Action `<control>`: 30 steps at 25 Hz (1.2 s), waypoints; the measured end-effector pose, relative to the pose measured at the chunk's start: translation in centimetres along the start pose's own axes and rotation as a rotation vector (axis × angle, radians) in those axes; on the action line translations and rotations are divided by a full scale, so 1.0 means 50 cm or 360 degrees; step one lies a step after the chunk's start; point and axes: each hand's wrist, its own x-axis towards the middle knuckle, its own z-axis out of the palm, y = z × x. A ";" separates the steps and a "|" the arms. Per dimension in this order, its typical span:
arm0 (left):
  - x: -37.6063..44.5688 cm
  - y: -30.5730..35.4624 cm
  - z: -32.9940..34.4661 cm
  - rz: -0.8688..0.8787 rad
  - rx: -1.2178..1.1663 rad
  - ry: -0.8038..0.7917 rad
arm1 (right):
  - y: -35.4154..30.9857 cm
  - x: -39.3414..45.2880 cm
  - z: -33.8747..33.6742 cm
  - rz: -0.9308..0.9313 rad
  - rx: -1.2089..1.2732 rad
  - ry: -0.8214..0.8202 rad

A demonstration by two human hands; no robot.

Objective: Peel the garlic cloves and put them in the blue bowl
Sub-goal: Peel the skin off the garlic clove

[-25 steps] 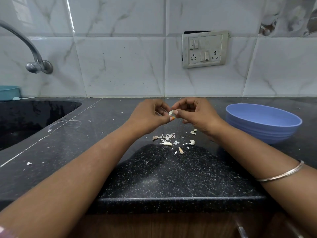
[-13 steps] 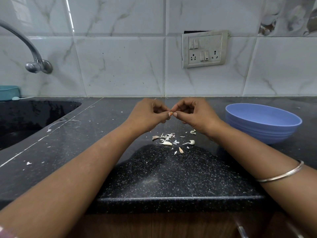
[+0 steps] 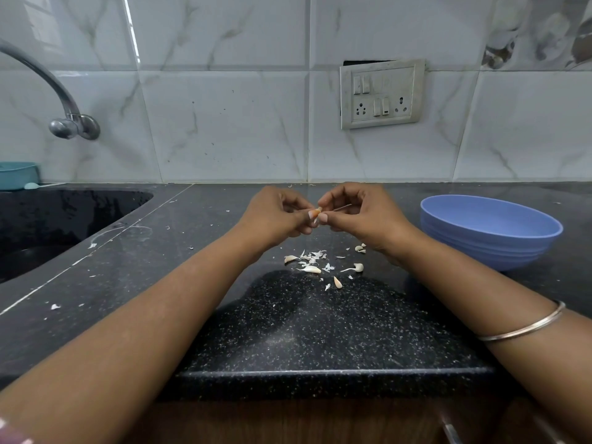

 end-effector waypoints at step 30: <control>0.009 -0.009 0.001 -0.0007 0.0233 0.0069 | -0.014 -0.005 -0.005 0.0274 0.0615 -0.0113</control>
